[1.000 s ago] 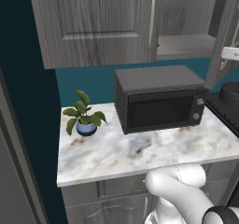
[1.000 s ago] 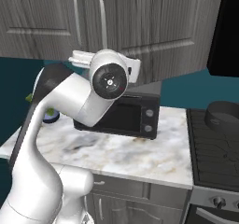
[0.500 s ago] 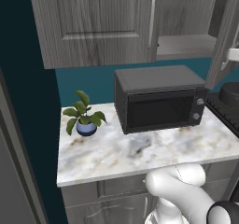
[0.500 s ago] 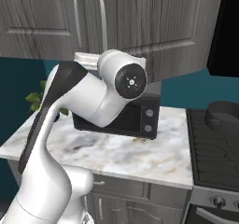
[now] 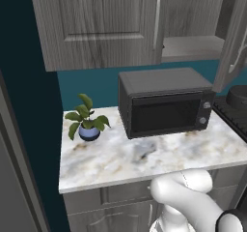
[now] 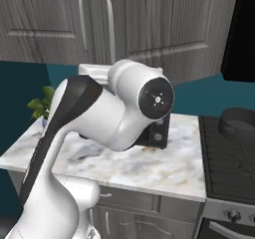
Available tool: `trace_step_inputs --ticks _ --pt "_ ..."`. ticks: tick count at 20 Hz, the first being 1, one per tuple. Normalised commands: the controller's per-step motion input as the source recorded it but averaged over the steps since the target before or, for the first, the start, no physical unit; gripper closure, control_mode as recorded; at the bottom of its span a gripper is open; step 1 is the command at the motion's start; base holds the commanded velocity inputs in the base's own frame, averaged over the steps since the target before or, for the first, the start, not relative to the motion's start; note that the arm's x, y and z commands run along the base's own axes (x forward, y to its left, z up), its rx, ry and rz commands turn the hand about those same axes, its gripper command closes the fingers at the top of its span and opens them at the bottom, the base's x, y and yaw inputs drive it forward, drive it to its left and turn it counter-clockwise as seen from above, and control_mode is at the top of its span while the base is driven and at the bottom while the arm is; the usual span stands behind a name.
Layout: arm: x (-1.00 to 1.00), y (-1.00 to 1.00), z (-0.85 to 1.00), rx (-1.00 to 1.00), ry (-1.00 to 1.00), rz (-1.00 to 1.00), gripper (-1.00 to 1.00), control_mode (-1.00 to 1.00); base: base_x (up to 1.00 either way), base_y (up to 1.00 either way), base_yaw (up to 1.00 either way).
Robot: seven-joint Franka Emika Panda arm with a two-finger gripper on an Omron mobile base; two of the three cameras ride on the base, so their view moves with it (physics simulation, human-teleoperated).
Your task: Open the cabinet and move the ladle to the pot. Then close the cabinet.
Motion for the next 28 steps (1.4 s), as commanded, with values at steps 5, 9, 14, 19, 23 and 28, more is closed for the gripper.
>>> trace_step_inputs --ticks 5,9,14,19,23,28 --pt "-0.55 0.45 0.00 -0.04 0.00 -0.03 -1.00 -1.00 0.00 0.00 0.00" --pt "-0.24 0.76 0.00 -0.07 0.00 -0.15 -1.00 -1.00 0.00 0.00 0.00" --pt "-0.09 0.77 0.00 -0.06 0.00 -0.21 -1.00 -1.00 0.00 0.00 0.00" --pt "0.07 0.71 0.00 -0.09 0.05 -0.22 -1.00 -1.00 0.00 0.00 0.00" --pt "0.37 0.52 0.00 -0.13 0.09 -0.25 -1.00 -1.00 0.00 0.00 0.00" --pt "0.68 0.31 0.00 -0.13 0.13 -0.27 -1.00 -1.00 0.00 0.00 0.00"
